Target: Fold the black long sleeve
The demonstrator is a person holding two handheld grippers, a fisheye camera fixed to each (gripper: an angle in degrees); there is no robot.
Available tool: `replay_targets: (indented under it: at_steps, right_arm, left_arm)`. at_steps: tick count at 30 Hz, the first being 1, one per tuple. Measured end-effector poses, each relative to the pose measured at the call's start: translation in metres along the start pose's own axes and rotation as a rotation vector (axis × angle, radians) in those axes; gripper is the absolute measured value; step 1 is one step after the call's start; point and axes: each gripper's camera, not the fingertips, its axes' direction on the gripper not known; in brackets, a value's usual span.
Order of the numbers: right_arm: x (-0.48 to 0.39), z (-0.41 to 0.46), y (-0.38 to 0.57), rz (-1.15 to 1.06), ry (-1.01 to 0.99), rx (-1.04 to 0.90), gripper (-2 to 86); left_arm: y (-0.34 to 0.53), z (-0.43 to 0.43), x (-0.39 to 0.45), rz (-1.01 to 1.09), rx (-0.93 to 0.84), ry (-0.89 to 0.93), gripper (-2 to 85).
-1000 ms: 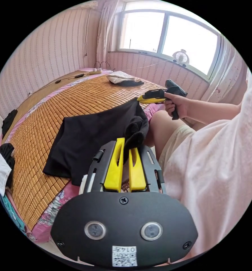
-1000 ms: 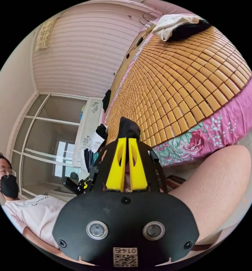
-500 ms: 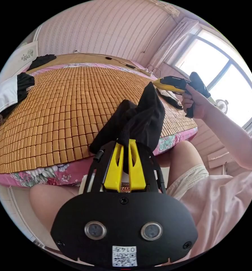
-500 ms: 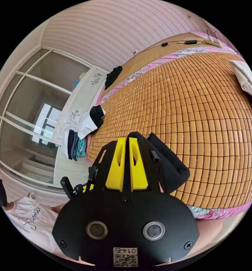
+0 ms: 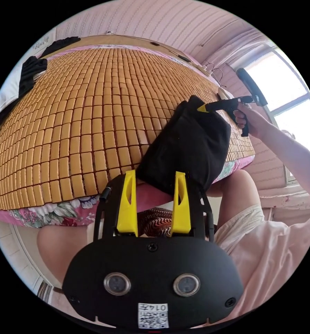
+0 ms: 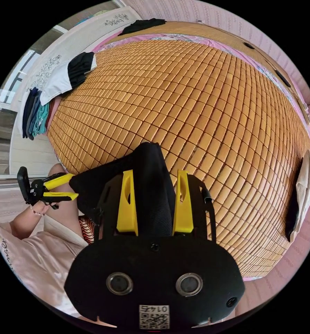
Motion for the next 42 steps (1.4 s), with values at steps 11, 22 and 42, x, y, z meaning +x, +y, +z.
replay_targets:
  at_steps: [11, 22, 42]
  right_arm:
    - [-0.032, -0.014, 0.002, -0.064, -0.079, 0.054, 6.0]
    - [-0.067, -0.109, 0.087, -0.201, -0.203, 0.372, 5.1]
    - [-0.443, -0.245, -0.351, -0.644, 0.032, 0.293, 15.6]
  left_arm:
    - [0.012, -0.019, 0.018, 0.075, 0.028, -0.072, -0.3]
    - [0.073, -0.103, 0.056, 0.175, 0.278, -0.065, -1.0]
    - [0.038, -0.307, -0.133, -0.541, 0.973, -0.439, 3.5]
